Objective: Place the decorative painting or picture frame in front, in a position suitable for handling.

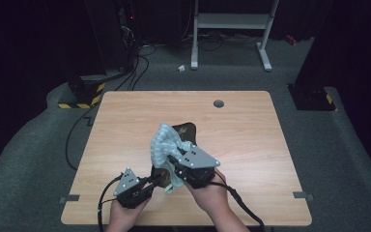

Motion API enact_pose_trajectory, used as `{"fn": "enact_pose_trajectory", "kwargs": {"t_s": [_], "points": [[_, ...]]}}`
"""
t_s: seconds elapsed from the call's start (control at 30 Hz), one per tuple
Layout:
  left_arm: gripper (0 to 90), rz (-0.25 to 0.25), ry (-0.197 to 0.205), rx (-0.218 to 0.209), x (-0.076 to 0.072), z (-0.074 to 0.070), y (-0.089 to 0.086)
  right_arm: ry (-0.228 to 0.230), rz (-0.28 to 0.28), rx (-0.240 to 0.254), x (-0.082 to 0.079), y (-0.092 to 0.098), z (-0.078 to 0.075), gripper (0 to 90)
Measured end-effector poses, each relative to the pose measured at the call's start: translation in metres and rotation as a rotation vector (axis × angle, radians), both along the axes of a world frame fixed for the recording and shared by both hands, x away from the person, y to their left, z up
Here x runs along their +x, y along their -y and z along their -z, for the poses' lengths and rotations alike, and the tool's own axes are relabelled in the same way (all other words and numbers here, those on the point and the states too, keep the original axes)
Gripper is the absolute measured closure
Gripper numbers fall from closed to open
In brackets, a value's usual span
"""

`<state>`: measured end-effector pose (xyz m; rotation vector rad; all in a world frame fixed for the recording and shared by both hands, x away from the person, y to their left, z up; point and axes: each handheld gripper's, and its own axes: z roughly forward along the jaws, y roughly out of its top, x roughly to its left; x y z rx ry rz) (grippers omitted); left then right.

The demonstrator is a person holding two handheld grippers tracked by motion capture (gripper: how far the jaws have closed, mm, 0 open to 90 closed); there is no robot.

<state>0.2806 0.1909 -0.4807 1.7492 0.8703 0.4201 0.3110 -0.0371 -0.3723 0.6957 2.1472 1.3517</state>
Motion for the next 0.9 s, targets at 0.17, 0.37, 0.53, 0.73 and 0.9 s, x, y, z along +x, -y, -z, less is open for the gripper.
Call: {"fn": "enact_pose_trajectory", "kwargs": {"t_s": [0.17, 0.37, 0.53, 0.73, 0.9], "points": [[77.8, 0.001, -0.002, 0.000, 0.000, 0.000, 0.000, -0.010, 0.072, 0.011, 0.021, 0.013, 0.000, 69.7], [77.7, -0.001, 0.000, 0.001, 0.000, 0.000, 0.000, -0.042, 0.211, 0.003, 0.057, 0.038, 0.005, 69.8], [77.7, -0.002, 0.001, 0.000, -0.001, 0.000, 0.001, -0.077, 0.282, -0.002, 0.074, 0.052, 0.012, 69.8], [77.7, -0.004, 0.002, 0.003, -0.001, 0.000, 0.001, -0.071, 0.263, 0.001, 0.069, 0.049, 0.014, 69.8], [77.5, -0.007, 0.007, 0.011, -0.002, 0.000, 0.002, -0.023, 0.183, 0.014, 0.046, 0.033, 0.007, 69.9]]}}
